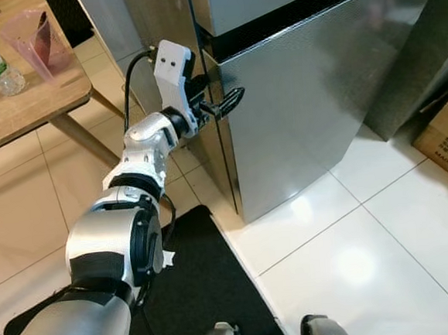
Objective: Restocking fridge
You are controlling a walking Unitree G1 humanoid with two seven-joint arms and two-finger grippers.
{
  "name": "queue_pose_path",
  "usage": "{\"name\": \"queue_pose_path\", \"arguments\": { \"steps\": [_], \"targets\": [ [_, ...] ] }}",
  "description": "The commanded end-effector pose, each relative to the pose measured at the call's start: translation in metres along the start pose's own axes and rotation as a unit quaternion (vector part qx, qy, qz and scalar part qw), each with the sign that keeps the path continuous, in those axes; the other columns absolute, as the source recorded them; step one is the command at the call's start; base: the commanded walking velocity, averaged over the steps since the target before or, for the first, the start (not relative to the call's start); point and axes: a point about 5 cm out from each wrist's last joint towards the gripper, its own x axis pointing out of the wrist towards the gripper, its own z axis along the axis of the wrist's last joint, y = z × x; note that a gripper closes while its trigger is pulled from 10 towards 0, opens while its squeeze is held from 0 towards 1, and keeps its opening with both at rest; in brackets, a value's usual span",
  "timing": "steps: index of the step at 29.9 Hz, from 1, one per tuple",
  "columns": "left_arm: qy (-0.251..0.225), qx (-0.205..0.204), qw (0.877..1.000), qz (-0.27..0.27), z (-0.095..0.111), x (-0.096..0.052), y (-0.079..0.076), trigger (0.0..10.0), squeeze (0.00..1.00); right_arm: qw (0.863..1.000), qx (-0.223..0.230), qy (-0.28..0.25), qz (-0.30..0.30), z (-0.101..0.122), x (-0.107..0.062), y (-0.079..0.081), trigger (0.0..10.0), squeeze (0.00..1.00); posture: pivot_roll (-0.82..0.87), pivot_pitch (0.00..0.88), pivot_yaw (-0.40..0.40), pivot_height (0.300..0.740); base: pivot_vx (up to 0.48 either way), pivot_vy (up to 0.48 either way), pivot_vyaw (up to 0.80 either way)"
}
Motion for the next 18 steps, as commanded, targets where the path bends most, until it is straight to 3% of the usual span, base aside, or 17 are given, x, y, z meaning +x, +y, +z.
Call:
{"name": "queue_pose_path", "arguments": {
  "steps": [1,5,18],
  "targets": [
    [0.034,-0.009,0.992,-0.122,-0.015,0.01,-0.025,10.0,0.0,1.0,0.012,0.02,-0.007,-0.014,-0.004,-0.001,10.0,0.0,-0.16,0.332,0.078,0.74,0.0,0.0,0.0],
    [0.044,-0.008,0.981,-0.188,-0.021,0.013,-0.038,10.0,0.0,1.0,0.011,0.019,-0.006,-0.012,-0.003,0.0,10.0,0.0,-0.16,0.327,0.08,0.74,0.0,0.0,0.0],
    [0.026,-0.012,0.965,-0.259,-0.021,0.019,-0.054,10.0,0.0,1.0,0.015,0.012,-0.003,-0.004,0.001,0.006,10.0,0.0,-0.15,0.306,0.097,0.74,0.0,0.0,0.0]
  ]
}}
